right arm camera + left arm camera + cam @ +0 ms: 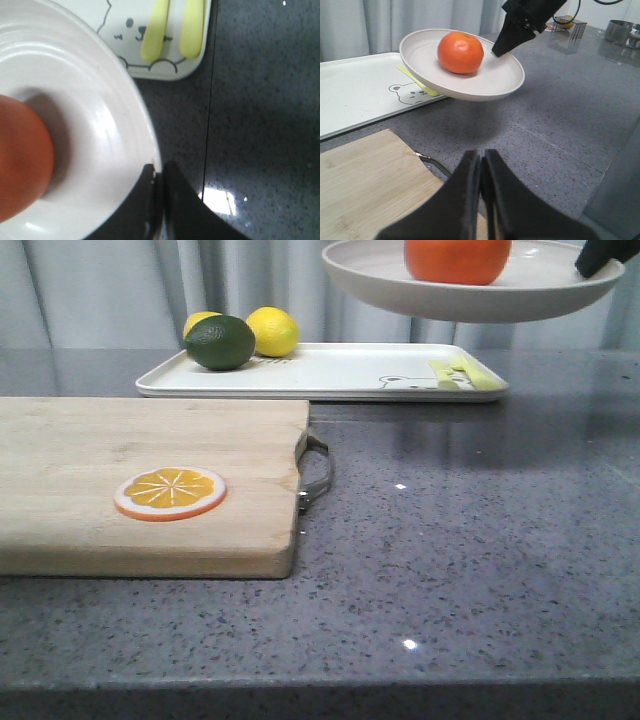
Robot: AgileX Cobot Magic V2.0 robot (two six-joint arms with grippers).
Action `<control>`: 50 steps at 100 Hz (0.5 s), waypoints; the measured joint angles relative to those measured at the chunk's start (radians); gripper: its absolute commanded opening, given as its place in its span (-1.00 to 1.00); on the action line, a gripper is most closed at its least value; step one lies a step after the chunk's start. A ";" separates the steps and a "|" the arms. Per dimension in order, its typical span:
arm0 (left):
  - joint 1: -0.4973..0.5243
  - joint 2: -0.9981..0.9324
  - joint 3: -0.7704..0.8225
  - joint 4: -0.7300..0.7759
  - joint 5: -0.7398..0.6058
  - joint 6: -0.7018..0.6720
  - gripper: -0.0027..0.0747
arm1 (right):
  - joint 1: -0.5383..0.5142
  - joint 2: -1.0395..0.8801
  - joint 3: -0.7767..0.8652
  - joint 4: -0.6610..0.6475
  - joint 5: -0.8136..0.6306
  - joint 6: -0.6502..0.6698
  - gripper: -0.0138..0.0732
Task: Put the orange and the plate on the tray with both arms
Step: 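Carry the plate with the right gripper and lower it onto the white tray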
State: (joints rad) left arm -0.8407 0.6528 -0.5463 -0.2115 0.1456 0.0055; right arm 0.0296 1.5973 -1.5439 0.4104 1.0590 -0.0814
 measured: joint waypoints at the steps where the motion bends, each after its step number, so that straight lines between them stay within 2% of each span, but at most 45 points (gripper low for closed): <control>1: 0.000 0.000 0.000 0.000 0.000 0.000 -0.98 | 0.000 0.011 -0.008 0.000 0.004 0.000 -0.84; 50: 0.000 0.000 0.000 0.000 0.000 0.000 -0.98 | 0.044 0.453 -0.602 0.011 0.137 0.044 -0.83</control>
State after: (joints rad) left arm -0.8407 0.6528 -0.5463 -0.2115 0.1456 0.0055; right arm 0.0732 2.0508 -2.1462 0.4216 1.1964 -0.0372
